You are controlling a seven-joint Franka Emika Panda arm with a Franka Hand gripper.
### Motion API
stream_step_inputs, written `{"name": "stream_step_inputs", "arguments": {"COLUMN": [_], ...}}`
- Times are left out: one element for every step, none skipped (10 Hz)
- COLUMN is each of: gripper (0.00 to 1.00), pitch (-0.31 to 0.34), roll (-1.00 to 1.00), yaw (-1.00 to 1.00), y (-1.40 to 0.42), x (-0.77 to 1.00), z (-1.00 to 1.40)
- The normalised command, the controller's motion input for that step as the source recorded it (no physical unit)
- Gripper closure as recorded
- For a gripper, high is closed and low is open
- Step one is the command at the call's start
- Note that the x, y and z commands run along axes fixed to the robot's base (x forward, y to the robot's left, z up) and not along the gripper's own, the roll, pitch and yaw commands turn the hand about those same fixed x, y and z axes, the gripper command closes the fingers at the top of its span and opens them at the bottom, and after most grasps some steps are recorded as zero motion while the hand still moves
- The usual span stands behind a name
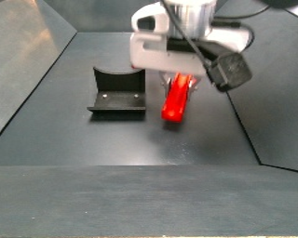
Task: Pick up the arch object. Move up. Place the arch object on the fixture. Regrasp the arch object. Move to above the board. Insert the arch object.
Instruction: Move up, then place the arch object on the fixture.
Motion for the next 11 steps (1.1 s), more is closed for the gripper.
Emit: {"name": "stream_step_inputs", "arguments": {"gripper": [1.0, 1.0, 1.0, 1.0, 1.0, 1.0, 1.0, 1.0, 1.0, 1.0, 1.0], "pitch": [0.047, 0.0, 0.006, 0.02, 0.021, 0.028, 0.035, 0.04, 0.043, 0.054, 0.062], "roll": [0.03, 0.0, 0.0, 0.02, 0.02, 0.05, 0.05, 0.07, 0.07, 0.08, 0.09], "yaw": [-0.02, 0.0, 0.0, 0.0, -0.01, -0.01, -0.02, -0.01, -0.01, -0.01, 0.0], "y": [0.01, 0.0, 0.0, 0.0, 0.0, 0.0, 0.01, 0.01, 0.01, 0.01, 0.01], "x": [-0.02, 0.0, 0.0, -0.01, -0.01, -0.02, -0.02, -0.03, -0.03, -0.02, -0.01], "z": [0.24, 1.0, 1.0, 1.0, 1.0, 1.0, 1.0, 1.0, 1.0, 0.82, 0.6]}}
